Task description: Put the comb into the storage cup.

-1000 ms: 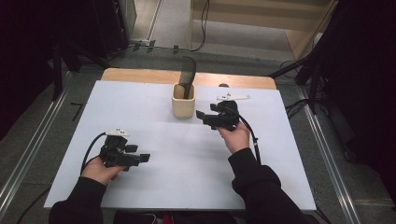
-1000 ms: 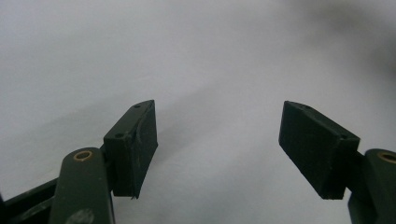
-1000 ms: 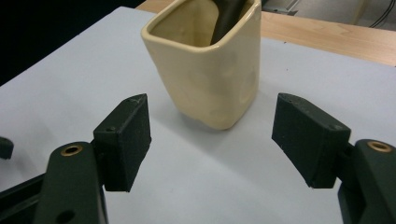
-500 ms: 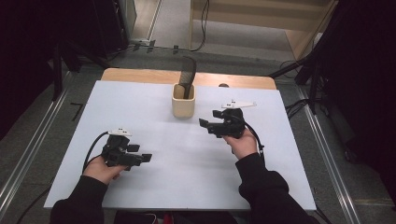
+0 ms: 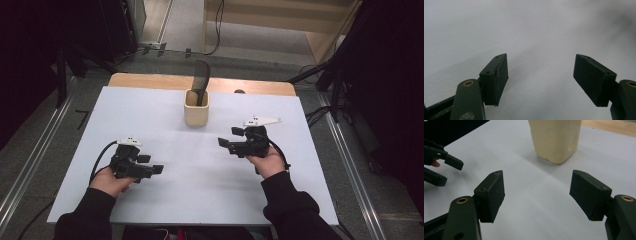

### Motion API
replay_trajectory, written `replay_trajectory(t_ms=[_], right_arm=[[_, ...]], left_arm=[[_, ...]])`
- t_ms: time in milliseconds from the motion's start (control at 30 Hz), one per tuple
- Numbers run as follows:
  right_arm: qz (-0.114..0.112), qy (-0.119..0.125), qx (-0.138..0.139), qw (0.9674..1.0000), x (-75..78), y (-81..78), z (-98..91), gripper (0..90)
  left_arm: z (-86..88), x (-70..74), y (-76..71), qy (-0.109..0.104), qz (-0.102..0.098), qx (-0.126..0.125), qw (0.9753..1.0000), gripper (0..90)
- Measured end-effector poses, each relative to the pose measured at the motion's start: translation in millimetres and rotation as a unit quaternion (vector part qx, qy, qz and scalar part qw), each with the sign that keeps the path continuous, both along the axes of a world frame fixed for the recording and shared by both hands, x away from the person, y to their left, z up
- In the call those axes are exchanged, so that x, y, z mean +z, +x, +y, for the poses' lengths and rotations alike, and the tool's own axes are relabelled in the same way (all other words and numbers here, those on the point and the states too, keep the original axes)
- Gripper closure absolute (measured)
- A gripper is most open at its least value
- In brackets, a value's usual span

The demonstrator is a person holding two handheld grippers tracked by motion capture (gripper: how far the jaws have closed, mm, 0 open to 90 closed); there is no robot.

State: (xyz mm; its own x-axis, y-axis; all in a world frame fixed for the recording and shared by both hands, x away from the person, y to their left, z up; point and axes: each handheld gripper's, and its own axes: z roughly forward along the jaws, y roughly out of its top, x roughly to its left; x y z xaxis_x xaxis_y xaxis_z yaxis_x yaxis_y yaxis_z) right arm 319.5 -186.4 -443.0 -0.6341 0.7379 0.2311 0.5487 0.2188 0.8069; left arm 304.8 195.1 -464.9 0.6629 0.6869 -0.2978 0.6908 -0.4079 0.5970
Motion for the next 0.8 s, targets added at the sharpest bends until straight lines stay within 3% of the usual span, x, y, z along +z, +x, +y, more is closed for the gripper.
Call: replay_trajectory(t_ms=[333,600,800], right_arm=[[0.001,-0.005,0.009,0.9999,-5.5,-12.9,-11.1,25.2],[0.015,-0.005,0.018,0.9997,-12.5,-22.3,-21.9,24.4],[0.029,-0.019,0.032,0.9989,-18.6,-32.1,-28.4,24.3]], left_arm=[[-0.6,0.7,-0.4,-0.003,0.000,-0.005,1.0000,28.6],[-1.1,1.3,-0.8,-0.004,-0.001,-0.009,0.9999,28.5],[-1.8,1.5,-1.7,-0.003,-0.001,-0.013,0.9999,28.5]])
